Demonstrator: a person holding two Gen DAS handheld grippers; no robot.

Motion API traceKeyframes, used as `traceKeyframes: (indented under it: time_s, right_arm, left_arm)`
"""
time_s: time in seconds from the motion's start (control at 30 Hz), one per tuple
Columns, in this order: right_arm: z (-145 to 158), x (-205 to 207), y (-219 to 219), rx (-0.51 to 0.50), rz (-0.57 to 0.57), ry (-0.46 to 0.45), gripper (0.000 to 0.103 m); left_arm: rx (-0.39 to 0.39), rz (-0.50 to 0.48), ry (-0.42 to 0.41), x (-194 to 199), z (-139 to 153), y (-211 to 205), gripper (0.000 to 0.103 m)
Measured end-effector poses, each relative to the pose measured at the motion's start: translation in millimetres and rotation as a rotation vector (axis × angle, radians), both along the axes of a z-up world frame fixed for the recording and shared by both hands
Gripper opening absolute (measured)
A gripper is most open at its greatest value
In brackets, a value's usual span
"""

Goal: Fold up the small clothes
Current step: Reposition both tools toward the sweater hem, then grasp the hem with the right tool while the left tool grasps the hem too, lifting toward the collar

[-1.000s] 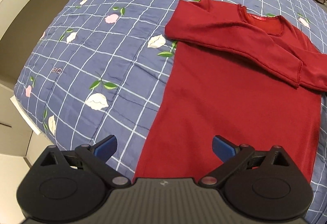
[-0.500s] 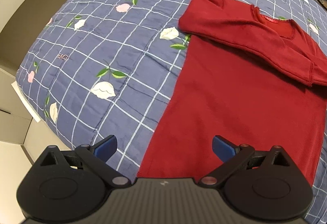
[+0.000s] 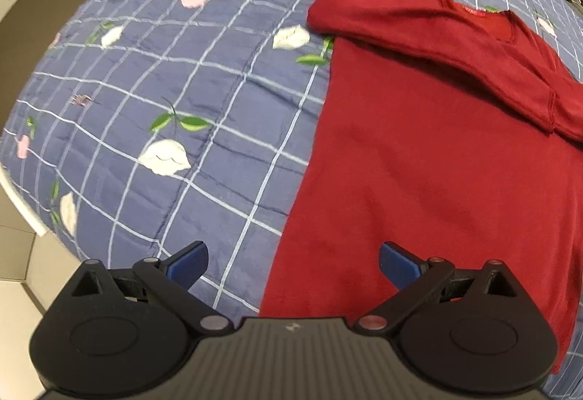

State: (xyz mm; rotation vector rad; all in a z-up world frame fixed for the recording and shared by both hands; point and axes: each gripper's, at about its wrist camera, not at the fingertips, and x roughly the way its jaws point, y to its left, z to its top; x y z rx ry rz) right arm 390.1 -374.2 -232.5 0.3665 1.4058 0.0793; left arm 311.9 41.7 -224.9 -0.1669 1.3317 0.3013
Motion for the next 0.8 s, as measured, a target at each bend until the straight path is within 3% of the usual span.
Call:
traceKeyframes:
  time_s: [0.13, 0.23, 0.33, 0.5, 0.6, 0.8]
  right_arm:
    - [-4, -50, 17, -0.017, 0.027, 0.047, 0.082]
    - [-3, -75, 40, -0.074, 0.136, 0.034, 0.086]
    - [-2, -96, 64, -0.150, 0.255, -0.011, 0.087]
    - [9, -132, 109, -0.266, 0.489, -0.172, 0.092]
    - [9, -160, 134, -0.307, 0.645, -0.270, 0.086]
    - [-17, -205, 169, -0.446, 0.864, -0.416, 0.062]
  left_arm:
    - [0.016, -0.036, 0.013, -3, -11, 12, 0.102]
    - [0.039, -0.118, -0.008, -10, -11, 12, 0.102]
    - [0.064, -0.214, -0.024, -21, -13, 8, 0.102]
    - [0.097, -0.387, -0.076, -44, -13, -8, 0.102]
    - [0.111, -0.508, -0.132, -62, -15, -24, 0.102]
    - [0.162, -0.755, -0.256, -98, -27, -57, 0.102]
